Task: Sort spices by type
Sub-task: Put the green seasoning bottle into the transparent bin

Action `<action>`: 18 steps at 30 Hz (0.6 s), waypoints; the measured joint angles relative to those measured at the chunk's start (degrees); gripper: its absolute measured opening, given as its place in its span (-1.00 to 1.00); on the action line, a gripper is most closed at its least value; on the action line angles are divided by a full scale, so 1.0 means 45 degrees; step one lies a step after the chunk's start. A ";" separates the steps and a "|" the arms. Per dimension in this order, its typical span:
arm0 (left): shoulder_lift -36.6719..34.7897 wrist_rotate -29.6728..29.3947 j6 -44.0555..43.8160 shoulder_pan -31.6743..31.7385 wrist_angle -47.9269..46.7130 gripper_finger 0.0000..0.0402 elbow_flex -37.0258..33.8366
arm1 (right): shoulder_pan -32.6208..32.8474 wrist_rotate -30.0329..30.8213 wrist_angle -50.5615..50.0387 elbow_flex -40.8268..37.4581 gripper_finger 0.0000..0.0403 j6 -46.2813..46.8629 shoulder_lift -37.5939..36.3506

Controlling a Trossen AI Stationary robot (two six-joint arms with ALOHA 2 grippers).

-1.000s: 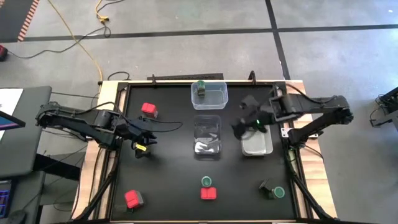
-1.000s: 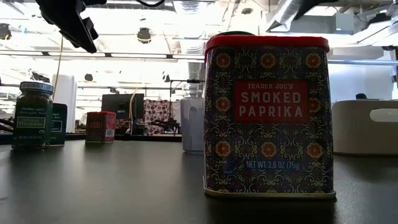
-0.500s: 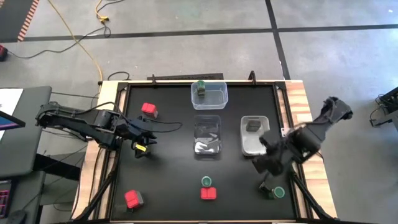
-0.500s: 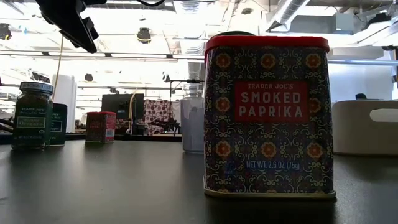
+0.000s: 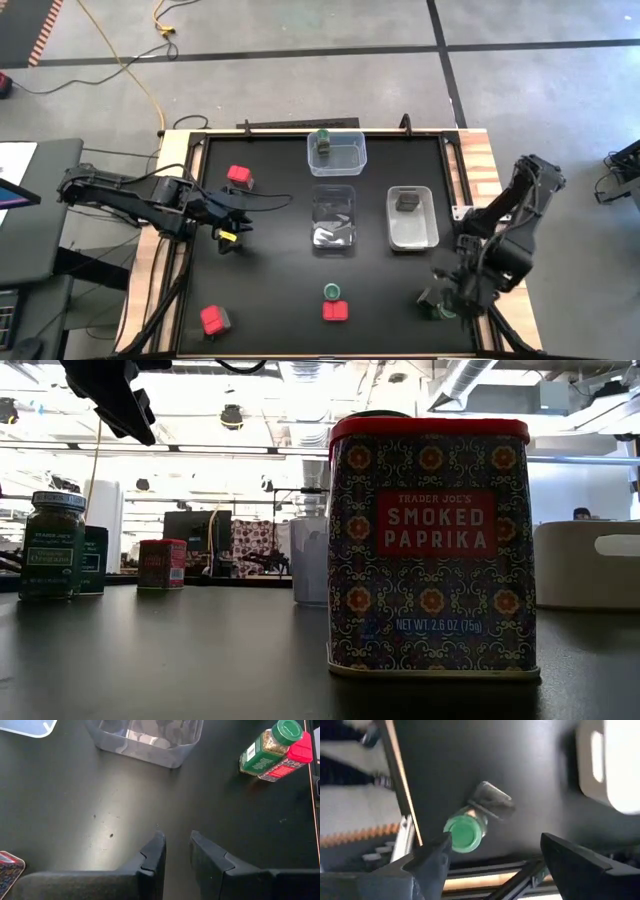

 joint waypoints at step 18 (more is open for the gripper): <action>0.0000 -0.0010 0.0129 0.0000 -0.0032 -0.63 0.0005 | 0.2305 -0.0044 0.3471 -0.2861 0.63 -0.1184 0.0049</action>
